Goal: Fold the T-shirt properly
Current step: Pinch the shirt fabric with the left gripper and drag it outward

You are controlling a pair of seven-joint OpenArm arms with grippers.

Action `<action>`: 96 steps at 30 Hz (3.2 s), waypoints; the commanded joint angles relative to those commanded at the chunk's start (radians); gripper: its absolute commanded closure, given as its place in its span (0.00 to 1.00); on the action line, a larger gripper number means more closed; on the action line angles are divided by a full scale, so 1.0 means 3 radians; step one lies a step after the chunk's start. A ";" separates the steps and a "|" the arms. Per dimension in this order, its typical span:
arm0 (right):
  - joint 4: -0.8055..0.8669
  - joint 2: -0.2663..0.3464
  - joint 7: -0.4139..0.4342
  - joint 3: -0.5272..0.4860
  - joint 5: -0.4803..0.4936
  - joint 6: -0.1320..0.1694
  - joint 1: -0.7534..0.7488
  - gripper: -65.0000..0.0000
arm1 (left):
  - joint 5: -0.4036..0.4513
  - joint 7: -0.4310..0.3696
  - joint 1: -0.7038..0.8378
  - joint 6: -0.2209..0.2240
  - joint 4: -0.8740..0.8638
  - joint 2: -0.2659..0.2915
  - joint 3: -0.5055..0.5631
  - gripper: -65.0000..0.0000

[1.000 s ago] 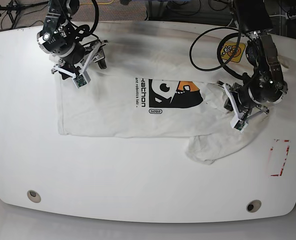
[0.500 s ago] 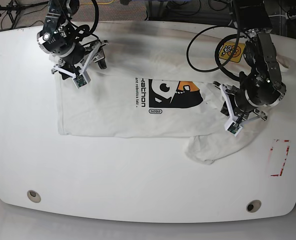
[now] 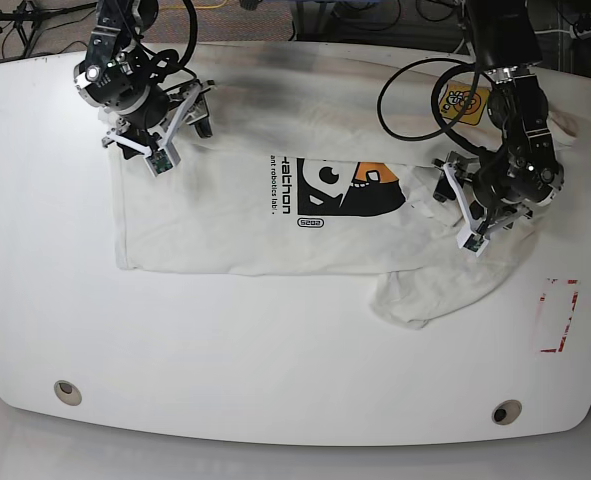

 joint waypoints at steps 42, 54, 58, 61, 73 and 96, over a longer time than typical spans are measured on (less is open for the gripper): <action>0.0000 0.0000 0.0000 0.0000 0.0000 0.0000 0.0005 0.37 | -0.0015 0.0245 -0.0143 -0.0197 0.0604 -0.0005 0.0000 1.00; 0.0000 0.0000 0.0000 0.0000 -0.0005 0.0000 0.0036 0.37 | -0.0031 0.0245 -0.0276 -0.0197 0.0624 0.0005 0.0092 1.00; 0.0000 0.0000 0.0000 0.0000 -0.0010 0.0000 0.0041 0.37 | -0.0164 0.0245 -0.0414 -0.0197 0.0609 0.0036 0.0077 1.00; 0.0000 0.0000 0.0000 0.0000 -0.0010 0.0000 0.0041 0.37 | -0.0184 0.0245 -0.0471 -0.0197 0.0604 0.0036 0.0082 1.00; 0.0000 0.0000 -0.0005 0.0000 -0.0005 0.0000 0.0041 0.37 | -0.0184 0.0245 -0.0583 -0.0197 0.0286 0.0036 0.0082 0.93; 0.0031 0.0000 -0.0005 0.0113 0.0015 0.0000 0.0031 0.37 | -0.0215 0.0368 -0.0338 0.0036 0.0660 -0.0123 -0.0373 0.41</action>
